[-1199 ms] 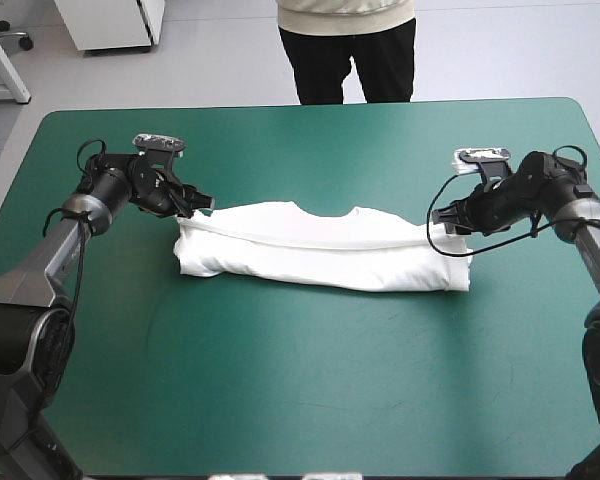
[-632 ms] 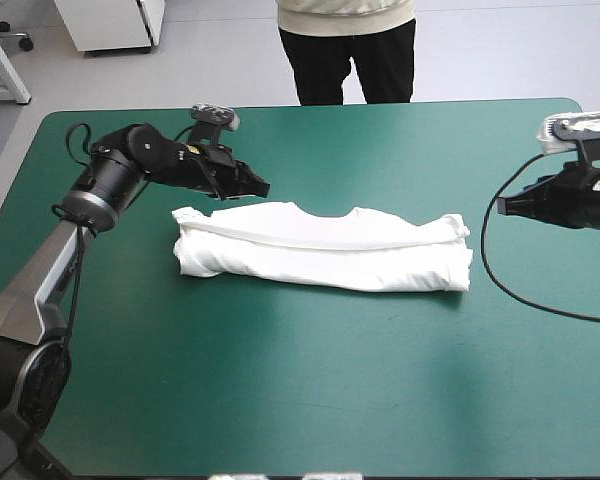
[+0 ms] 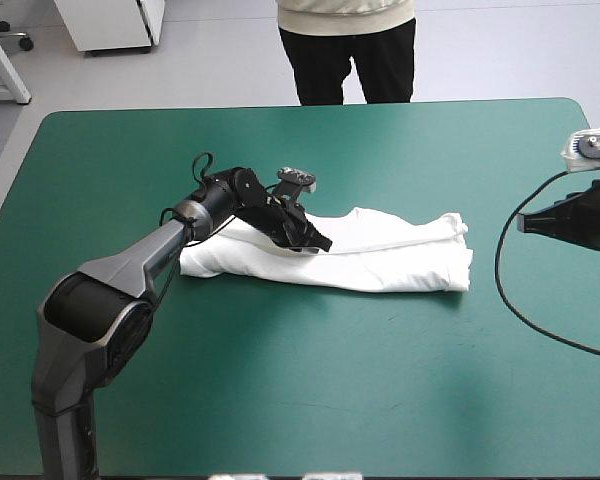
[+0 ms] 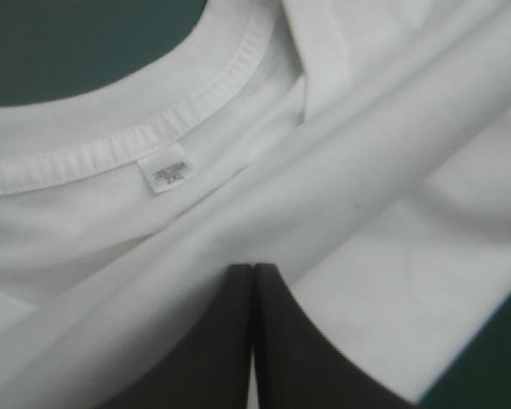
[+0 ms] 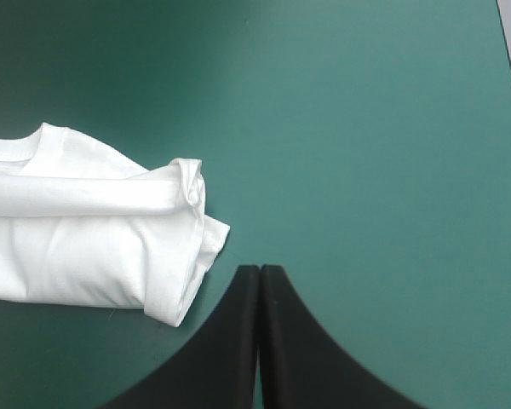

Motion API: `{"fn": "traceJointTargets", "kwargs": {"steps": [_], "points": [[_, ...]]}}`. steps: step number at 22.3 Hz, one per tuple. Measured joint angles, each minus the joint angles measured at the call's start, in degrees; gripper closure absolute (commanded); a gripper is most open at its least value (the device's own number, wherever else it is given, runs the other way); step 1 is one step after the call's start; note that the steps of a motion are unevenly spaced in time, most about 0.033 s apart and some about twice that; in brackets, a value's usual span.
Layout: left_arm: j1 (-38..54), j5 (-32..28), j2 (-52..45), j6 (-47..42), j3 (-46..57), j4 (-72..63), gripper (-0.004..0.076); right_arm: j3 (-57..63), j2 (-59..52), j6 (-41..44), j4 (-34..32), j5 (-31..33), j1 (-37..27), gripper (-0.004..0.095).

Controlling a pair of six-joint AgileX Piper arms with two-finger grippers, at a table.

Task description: Fold the cloth

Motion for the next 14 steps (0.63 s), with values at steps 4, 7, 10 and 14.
{"fn": "traceJointTargets", "kwargs": {"steps": [4, 7, 10, 14], "points": [[0.06, -0.38, 3.12, 0.11, -0.97, -1.77, 0.0733, 3.42, 0.00, 0.90, 0.15, -0.92, 0.00, 0.0925], [0.11, -0.33, 3.47, 0.47, -1.28, -2.60, 0.0733, 4.87, 0.06, 1.13, 1.51, -1.33, 0.00, 0.0870], [0.17, -0.33, 3.56, 0.74, -1.35, -2.86, 0.0733, 5.65, 1.31, 0.94, 5.08, -1.47, 0.00, 0.0380], [0.21, 0.22, 3.56, 1.25, -1.40, -2.86, 0.0733, 8.19, 7.16, -0.77, 11.41, -3.17, 0.00, 0.0199]]}}
